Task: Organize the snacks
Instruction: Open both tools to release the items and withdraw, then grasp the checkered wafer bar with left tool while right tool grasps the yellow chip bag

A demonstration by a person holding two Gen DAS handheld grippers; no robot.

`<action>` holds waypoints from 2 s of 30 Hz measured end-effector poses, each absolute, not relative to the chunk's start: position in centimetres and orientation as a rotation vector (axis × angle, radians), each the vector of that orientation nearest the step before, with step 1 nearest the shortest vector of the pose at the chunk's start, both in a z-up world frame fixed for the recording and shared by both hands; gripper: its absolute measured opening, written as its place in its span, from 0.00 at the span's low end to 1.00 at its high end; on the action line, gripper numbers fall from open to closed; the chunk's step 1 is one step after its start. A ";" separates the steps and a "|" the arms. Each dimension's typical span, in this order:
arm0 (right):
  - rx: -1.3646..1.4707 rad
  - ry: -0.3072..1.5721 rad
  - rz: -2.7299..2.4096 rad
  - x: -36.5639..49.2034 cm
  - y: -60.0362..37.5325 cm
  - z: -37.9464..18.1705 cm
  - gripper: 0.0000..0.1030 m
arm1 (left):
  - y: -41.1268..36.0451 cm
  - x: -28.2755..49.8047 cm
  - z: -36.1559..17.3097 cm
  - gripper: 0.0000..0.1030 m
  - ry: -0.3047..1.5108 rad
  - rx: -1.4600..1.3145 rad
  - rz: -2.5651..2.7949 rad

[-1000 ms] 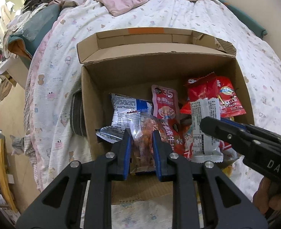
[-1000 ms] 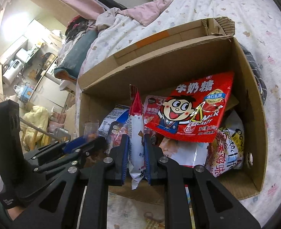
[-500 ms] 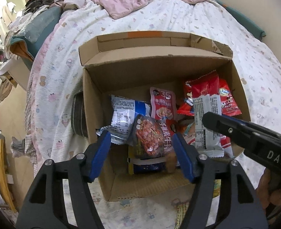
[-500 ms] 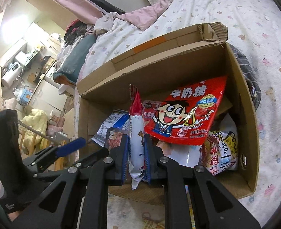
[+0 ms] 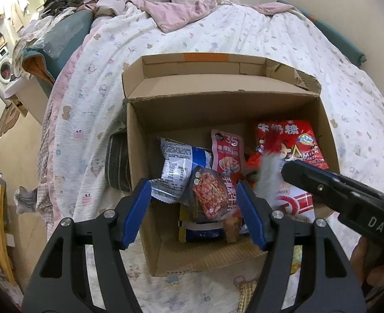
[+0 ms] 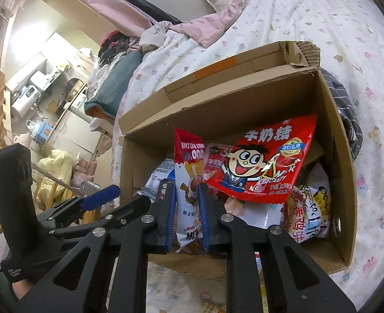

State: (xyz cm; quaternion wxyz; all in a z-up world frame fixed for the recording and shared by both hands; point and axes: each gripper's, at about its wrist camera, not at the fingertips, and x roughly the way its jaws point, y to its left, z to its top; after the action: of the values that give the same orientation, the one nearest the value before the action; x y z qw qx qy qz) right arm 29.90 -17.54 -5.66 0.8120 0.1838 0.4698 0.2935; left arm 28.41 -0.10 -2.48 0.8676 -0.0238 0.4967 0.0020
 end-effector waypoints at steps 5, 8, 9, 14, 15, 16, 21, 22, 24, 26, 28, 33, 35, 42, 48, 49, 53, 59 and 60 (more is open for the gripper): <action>0.374 1.012 0.609 30.0 -17.5 -5.7 0.22 | -0.1 28.5 -2.9 0.63 1.056 -0.046 0.003; 0.389 1.020 0.603 30.1 -17.8 -5.8 0.47 | -0.2 28.4 -3.0 0.63 1.062 -0.048 0.001; 0.395 1.018 0.603 30.1 -18.0 -5.7 0.59 | -0.2 28.4 -3.0 0.63 1.060 -0.048 0.002; 0.428 0.996 0.592 29.9 -19.1 -4.9 0.64 | -0.1 27.9 -2.6 0.63 1.051 -0.062 0.009; 0.436 0.992 0.586 29.7 -19.4 -4.8 0.68 | -0.1 27.6 -2.6 0.63 1.050 -0.066 0.009; 0.443 0.986 0.580 29.5 -19.7 -4.6 0.70 | 0.0 27.3 -2.4 0.63 1.047 -0.067 0.009; 0.423 0.990 0.537 27.6 -21.2 -3.9 0.78 | -0.5 25.5 -1.8 0.63 1.030 -0.041 0.004; 0.417 0.991 0.533 27.2 -21.5 -3.8 0.81 | -0.5 25.2 -1.8 0.63 1.031 -0.046 0.003; 0.403 0.980 0.526 26.3 -22.0 -3.5 0.87 | -0.4 24.3 -1.8 0.63 1.039 -0.066 -0.003; 0.401 0.977 0.517 25.4 -22.6 -3.5 0.87 | -0.7 23.6 -1.9 0.63 1.038 -0.056 -0.012; 0.412 0.983 0.509 24.3 -23.4 -3.7 0.87 | -1.2 22.9 -1.8 0.63 1.030 -0.008 -0.011; 0.416 1.017 0.457 21.9 -25.1 -5.0 0.87 | -1.0 21.6 -2.1 0.63 1.040 -0.027 -0.006; 0.435 1.031 0.441 21.1 -25.8 -5.6 0.87 | -0.9 21.2 -2.3 0.63 1.048 -0.039 -0.007; 0.471 1.094 0.394 19.3 -26.9 -7.7 0.93 | -1.5 19.1 -3.5 0.63 1.082 -0.036 -0.018; 0.433 1.170 0.356 18.5 -26.5 -9.5 0.95 | -1.5 17.7 -4.8 0.63 1.126 -0.048 -0.017; 0.434 1.184 0.357 18.4 -26.3 -9.8 0.96 | -1.4 17.5 -4.9 0.63 1.129 -0.044 -0.015; 0.407 1.219 0.333 18.5 -25.6 -10.5 1.00 | -0.4 16.8 -5.8 0.63 1.149 -0.062 0.003; 0.428 1.290 0.289 19.3 -24.8 -12.3 1.00 | 1.7 16.4 -6.3 0.63 1.169 -0.103 0.032; 0.426 1.309 0.284 19.4 -24.5 -12.8 1.00 | 2.0 16.4 -6.3 0.63 1.171 -0.108 0.034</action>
State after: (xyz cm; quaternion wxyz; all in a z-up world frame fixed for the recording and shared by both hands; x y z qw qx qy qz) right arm 19.39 -24.47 -12.79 0.7630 0.1960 0.6019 0.1308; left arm 16.39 1.97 -6.34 0.8320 -0.0512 0.5522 0.0160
